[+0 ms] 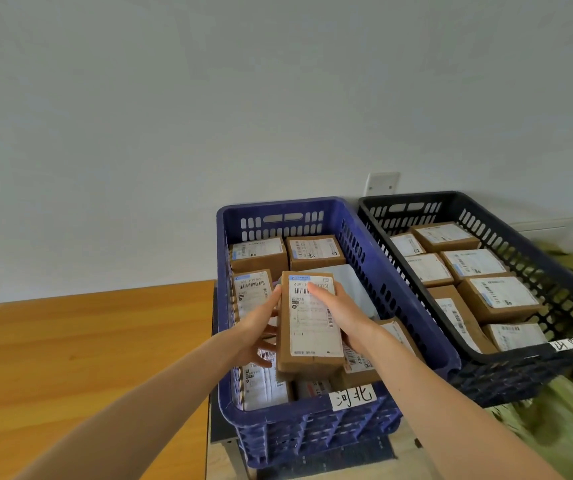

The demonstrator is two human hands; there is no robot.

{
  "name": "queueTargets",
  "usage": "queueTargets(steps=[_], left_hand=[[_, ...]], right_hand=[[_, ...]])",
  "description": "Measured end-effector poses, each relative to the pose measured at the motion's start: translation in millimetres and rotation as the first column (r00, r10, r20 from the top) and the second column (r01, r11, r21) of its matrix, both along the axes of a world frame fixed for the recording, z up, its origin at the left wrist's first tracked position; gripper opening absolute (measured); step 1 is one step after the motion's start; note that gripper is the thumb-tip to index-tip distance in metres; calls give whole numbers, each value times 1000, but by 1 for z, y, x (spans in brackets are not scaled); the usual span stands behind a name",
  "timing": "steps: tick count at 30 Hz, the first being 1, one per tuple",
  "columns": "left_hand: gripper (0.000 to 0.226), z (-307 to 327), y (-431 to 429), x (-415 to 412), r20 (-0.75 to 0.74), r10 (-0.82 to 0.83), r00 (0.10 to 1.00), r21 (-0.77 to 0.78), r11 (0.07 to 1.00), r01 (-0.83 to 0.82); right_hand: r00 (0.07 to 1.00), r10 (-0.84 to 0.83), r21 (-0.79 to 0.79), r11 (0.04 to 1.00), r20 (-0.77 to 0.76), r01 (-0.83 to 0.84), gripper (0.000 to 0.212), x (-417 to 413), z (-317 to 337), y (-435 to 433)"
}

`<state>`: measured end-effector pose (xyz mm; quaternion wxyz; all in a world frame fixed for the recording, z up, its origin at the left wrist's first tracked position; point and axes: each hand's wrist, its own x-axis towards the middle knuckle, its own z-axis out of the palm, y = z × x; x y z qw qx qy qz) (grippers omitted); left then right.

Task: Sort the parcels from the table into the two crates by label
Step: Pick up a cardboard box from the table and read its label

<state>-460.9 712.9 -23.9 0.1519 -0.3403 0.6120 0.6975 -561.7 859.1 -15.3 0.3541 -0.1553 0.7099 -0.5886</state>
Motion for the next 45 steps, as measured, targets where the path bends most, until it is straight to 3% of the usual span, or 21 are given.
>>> queueTargets(steps=[4,9,15,20,23,25,28,30,32,34,36,37,39,42,45], left_hand=[[92,1,0,0,18,-45,999,23,999,45],[64,-1,3,0,-13,98,995,-38,994,-98],[66,-1,8,5,-7,71,997,0,997,-71],[49,-1,7,-2,-21,276,961,-139,951,-276],[30,-11,7,2,34,140,990,-283,951,-125],[23,-19,8,3,129,125,984,-202,974,-97],[51,-39,13,0,207,215,954,-269,950,-156],[70,-51,17,3,162,329,930,-348,901,-258],[77,-51,29,5,216,205,955,-480,874,-79],[63,-49,27,0,225,260,939,-353,920,-170],[61,-72,15,-15,249,471,846,-155,882,-446],[63,-87,10,-18,232,511,828,-144,860,-490],[58,-85,15,-16,252,457,853,-297,876,-381],[53,-55,26,-5,305,169,937,-618,784,60],[42,-46,16,-5,190,134,972,-581,814,1]], right_hand=[[997,50,28,998,65,-52,34,-5,3,-4],[987,159,73,984,26,-161,36,-14,5,-2],[960,246,154,952,130,-265,65,-35,-6,2],[966,243,208,944,91,-257,55,-34,-8,1],[966,239,195,947,96,-253,60,-39,-13,2],[960,265,184,943,95,-278,66,-42,-15,2],[956,282,178,940,84,-293,64,-45,-15,4],[950,303,168,935,81,-313,61,-46,-16,5],[941,332,164,927,64,-338,63,-45,-15,7],[939,338,175,923,58,-343,67,-45,-15,7],[939,337,174,922,73,-345,69,-47,-16,9],[937,340,169,922,78,-348,68,-47,-16,10],[937,342,164,922,76,-350,59,-48,-15,13],[931,362,153,918,53,-366,46,-48,-12,15],[911,411,181,894,32,-410,52,-48,-12,13]])
